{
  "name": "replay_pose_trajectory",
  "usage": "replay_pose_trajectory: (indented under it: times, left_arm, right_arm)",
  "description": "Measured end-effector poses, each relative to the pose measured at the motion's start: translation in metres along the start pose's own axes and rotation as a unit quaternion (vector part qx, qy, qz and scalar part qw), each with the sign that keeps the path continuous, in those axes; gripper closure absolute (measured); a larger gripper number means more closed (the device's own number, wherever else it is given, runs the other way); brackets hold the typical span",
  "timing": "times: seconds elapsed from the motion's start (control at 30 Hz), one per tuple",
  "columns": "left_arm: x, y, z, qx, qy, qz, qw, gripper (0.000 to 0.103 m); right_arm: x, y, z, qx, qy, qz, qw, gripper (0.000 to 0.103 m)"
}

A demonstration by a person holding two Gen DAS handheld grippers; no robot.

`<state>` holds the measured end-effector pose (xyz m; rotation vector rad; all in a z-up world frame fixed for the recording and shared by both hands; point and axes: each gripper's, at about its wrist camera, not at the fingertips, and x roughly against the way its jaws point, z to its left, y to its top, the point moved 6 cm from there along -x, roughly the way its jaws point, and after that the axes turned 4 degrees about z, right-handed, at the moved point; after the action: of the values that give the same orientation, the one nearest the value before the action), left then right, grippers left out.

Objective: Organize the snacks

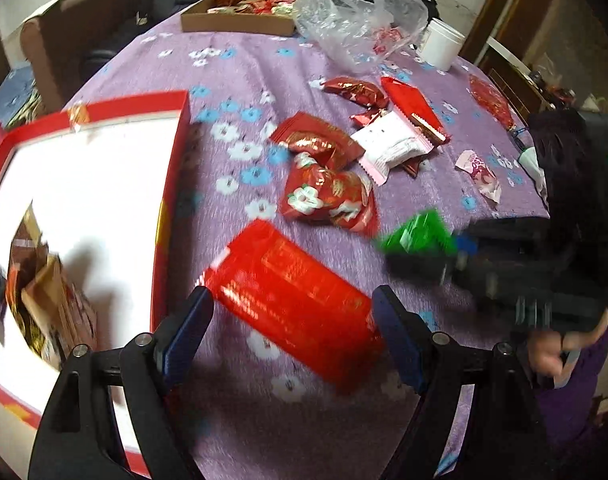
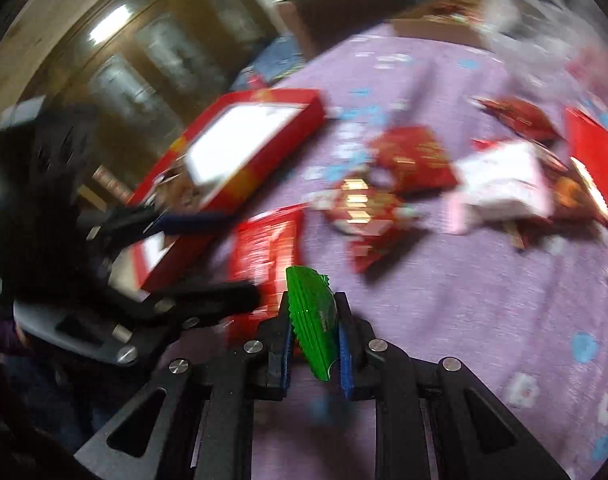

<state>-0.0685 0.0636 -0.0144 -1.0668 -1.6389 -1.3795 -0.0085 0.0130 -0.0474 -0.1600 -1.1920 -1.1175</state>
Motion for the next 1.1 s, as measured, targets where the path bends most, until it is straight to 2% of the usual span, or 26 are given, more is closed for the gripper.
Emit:
replay_pose_trajectory:
  times: [0.07, 0.13, 0.27, 0.5, 0.7, 0.83, 0.87, 0.93, 0.97, 1.03, 1.1]
  left_arm:
    - [-0.001, -0.007, -0.006, -0.02, 0.007, 0.009, 0.9997, 0.021]
    - [-0.006, -0.013, -0.007, -0.029, 0.034, 0.025, 0.9987, 0.021]
    - [-0.015, -0.022, -0.005, 0.001, 0.026, 0.054, 0.9982, 0.021]
    - [-0.028, -0.005, -0.011, -0.008, 0.043, 0.045, 0.998, 0.019]
    - [-0.04, 0.03, -0.009, -0.081, 0.083, 0.02, 0.9931, 0.014]
    - [-0.043, 0.043, -0.018, -0.153, 0.1, 0.011, 0.9831, 0.014]
    - [-0.041, 0.045, -0.018, -0.153, 0.102, 0.012, 0.983, 0.014]
    - [-0.038, 0.047, -0.006, -0.11, 0.096, 0.021, 0.989, 0.014]
    - [-0.039, 0.048, 0.0, -0.086, 0.088, 0.03, 0.992, 0.014]
    - [-0.04, 0.05, 0.01, -0.024, 0.042, 0.049, 0.9976, 0.014]
    - [-0.038, 0.051, 0.012, 0.006, 0.032, 0.053, 0.9981, 0.014]
  right_arm:
    - [0.007, 0.002, -0.017, -0.026, -0.012, -0.009, 1.0, 0.083]
    - [0.01, 0.004, -0.028, -0.045, -0.019, -0.014, 0.999, 0.083]
    - [0.005, 0.005, -0.029, -0.038, -0.031, -0.008, 0.999, 0.083]
    - [0.003, 0.005, -0.027, -0.041, -0.03, -0.008, 0.999, 0.083]
    - [0.005, 0.003, -0.028, -0.045, -0.028, -0.008, 0.999, 0.084]
    - [0.005, 0.004, -0.028, -0.046, -0.026, -0.008, 0.999, 0.084]
    - [0.004, 0.004, -0.028, -0.045, -0.027, -0.008, 0.999, 0.084]
    - [0.004, 0.004, -0.028, -0.043, -0.03, -0.009, 0.999, 0.084]
    - [0.004, 0.004, -0.028, -0.042, -0.03, -0.009, 0.999, 0.084]
    - [0.004, 0.004, -0.028, -0.042, -0.031, -0.009, 0.999, 0.084]
    - [0.004, 0.004, -0.028, -0.042, -0.032, -0.009, 0.999, 0.084]
